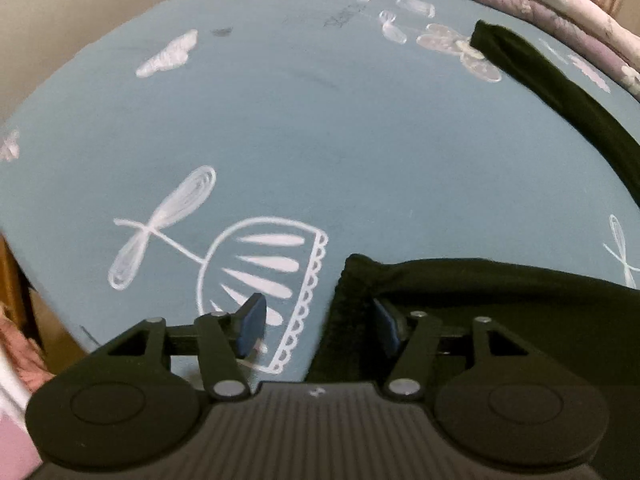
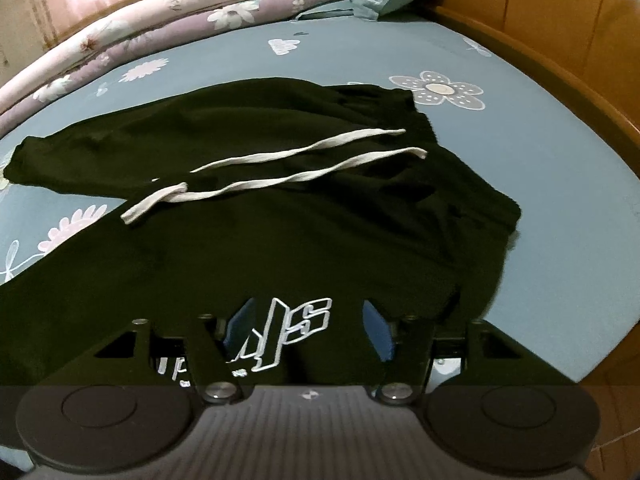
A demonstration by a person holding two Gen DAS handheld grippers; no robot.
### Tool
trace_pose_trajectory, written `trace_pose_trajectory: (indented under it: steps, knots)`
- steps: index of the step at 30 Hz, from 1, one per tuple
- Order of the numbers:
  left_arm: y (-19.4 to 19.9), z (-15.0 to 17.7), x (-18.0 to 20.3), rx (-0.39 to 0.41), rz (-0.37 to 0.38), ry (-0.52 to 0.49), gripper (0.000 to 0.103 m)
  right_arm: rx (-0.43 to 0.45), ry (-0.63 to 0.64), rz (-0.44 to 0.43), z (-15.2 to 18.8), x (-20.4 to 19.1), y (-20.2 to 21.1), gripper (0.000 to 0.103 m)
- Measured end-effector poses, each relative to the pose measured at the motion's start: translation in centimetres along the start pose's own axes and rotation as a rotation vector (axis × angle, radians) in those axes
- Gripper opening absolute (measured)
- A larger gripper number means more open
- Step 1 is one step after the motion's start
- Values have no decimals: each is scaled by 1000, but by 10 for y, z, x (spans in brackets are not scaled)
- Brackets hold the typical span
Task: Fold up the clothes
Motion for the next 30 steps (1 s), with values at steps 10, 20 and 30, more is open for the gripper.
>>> trace_pose_trajectory:
  steps: [10,20,30]
  knots:
    - [31,6,93,184,164,-372,55,-10,50,-43,5,-27,3,65]
    - [-14,-18,46,64,422,-352,51,-18,51,-12,7,-23,7,67]
    - [-38,1,48,39,366,-409,35,-39,111,-39,8,-54,0,67]
Point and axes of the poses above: each gripper's, at about its wrist camera, not at the fingertips, and y roughly against the way its jaws point, x to its right, z to its underside, the point moved 2 cm from there along -y, roughly the way its jaws point, and after that the axes turned 5 degrees about -z, right-handed, at the moved point
